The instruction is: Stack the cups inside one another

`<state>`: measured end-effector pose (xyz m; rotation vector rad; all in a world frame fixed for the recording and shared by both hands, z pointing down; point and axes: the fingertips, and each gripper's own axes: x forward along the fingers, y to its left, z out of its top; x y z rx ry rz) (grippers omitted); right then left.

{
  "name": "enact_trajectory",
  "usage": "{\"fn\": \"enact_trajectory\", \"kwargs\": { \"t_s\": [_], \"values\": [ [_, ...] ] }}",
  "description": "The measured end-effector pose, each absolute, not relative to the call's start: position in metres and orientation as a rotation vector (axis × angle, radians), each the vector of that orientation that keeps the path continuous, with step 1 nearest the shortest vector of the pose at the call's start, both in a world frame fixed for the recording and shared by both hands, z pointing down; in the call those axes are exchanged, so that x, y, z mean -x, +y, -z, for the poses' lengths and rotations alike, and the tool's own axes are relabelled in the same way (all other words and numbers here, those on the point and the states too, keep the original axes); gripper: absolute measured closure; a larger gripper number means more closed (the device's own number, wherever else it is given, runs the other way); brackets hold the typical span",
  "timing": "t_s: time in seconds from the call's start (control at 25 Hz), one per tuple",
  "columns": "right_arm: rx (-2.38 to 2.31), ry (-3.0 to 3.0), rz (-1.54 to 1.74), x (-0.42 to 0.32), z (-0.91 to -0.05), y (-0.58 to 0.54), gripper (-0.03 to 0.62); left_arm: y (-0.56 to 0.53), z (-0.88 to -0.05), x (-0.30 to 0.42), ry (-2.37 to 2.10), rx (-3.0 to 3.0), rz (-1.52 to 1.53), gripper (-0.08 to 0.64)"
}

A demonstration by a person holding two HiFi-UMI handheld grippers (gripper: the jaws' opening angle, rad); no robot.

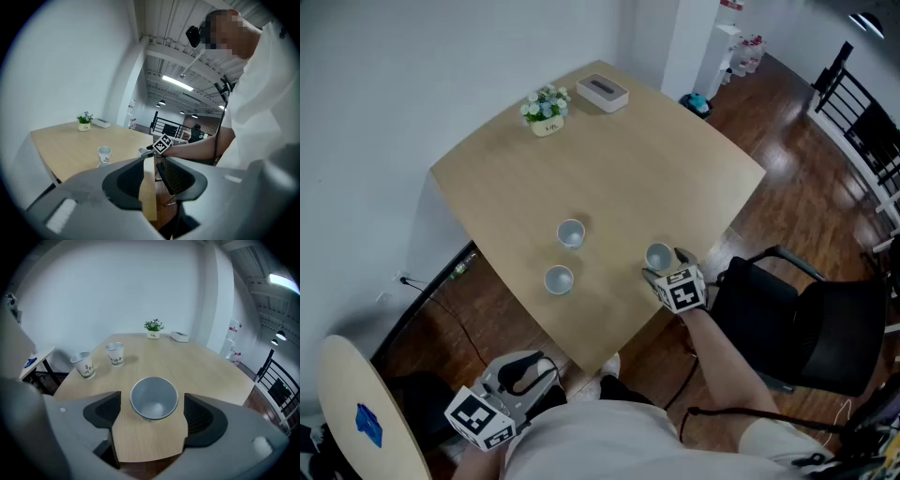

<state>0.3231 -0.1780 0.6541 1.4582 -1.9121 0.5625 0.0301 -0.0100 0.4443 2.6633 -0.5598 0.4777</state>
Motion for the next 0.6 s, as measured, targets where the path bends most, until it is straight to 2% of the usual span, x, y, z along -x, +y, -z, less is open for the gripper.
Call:
{"fn": "enact_trajectory", "kwargs": {
  "t_s": [0.12, 0.16, 0.6],
  "values": [
    [-1.435, -1.870, -0.573, -0.331, -0.663, -0.187, 0.183, -0.020, -0.442, -0.028, -0.555, -2.668, -0.471, 0.408],
    [-1.435, -1.861, -0.567, -0.332, -0.661, -0.189, 0.225, -0.024, -0.441, -0.027, -0.554, -2.675, -0.470, 0.408],
    [-1.353, -2.075, -0.411, -0.234, -0.552, -0.234, 0.230, -0.060, -0.436, 0.008, -0.524, -2.723, -0.392, 0.408]
  ]
}}
